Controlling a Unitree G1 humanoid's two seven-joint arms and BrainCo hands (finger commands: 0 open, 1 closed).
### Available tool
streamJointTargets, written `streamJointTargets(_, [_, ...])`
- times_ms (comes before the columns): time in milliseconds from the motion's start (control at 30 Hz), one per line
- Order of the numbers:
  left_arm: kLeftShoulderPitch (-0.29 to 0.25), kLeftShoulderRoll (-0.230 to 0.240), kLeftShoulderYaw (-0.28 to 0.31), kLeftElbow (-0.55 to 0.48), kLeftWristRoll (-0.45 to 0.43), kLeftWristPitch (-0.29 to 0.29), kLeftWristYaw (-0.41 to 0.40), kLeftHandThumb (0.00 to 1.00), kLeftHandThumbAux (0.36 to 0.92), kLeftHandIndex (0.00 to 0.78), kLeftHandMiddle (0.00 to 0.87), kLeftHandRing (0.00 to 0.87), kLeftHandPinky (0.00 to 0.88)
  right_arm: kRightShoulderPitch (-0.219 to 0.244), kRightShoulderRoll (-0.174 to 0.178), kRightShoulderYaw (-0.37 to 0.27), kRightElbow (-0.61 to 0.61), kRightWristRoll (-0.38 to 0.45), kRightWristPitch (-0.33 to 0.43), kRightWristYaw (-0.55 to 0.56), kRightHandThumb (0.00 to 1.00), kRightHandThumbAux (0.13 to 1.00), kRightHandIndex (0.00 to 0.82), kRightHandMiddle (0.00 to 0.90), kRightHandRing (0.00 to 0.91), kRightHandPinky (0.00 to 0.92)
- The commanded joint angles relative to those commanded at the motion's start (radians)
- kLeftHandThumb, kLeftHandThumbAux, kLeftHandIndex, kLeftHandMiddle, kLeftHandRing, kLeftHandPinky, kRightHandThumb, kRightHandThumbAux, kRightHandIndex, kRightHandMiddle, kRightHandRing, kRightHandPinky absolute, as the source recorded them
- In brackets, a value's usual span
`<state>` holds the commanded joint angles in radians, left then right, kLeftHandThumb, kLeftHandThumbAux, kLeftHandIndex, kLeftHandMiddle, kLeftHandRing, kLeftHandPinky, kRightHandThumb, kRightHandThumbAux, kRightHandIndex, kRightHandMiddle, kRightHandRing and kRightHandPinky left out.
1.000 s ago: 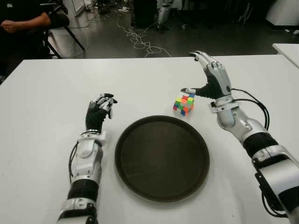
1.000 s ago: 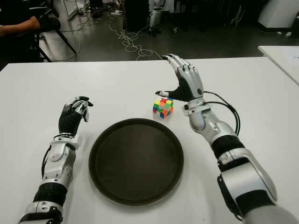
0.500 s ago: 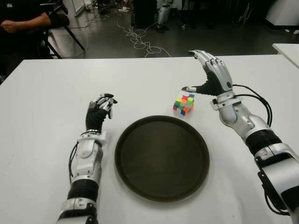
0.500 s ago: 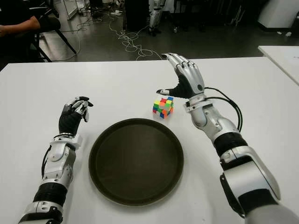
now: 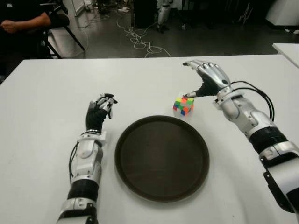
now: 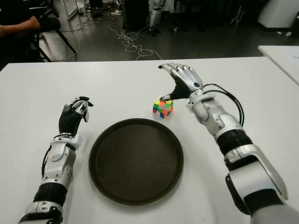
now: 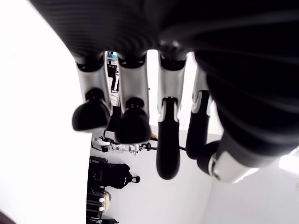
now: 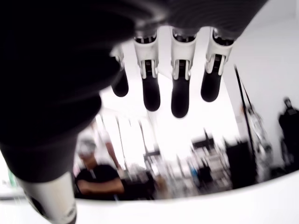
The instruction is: Pick up the Rubik's Cube and put it in the plate
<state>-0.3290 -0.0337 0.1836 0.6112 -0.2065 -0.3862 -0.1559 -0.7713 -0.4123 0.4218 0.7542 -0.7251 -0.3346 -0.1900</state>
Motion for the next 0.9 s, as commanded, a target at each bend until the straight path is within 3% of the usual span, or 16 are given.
streamJointTargets(300, [-0.002, 0.007, -0.005, 0.009, 0.013, -0.009, 0.004, 0.856, 0.661, 0.42, 0.529, 0.786, 0.803, 0.011, -0.019, 0.02, -0.085, -0.014, 0.091, 0.148, 0.0, 0.753, 0.16, 0.188, 0.191, 0.154])
streamJointTargets(900, [-0.002, 0.005, -0.006, 0.006, 0.016, 0.0, 0.014, 0.856, 0.661, 0.42, 0.531, 0.786, 0.8, 0.031, -0.027, 0.021, -0.15, -0.014, 0.114, 0.241, 0.0, 0.742, 0.152, 0.182, 0.19, 0.154])
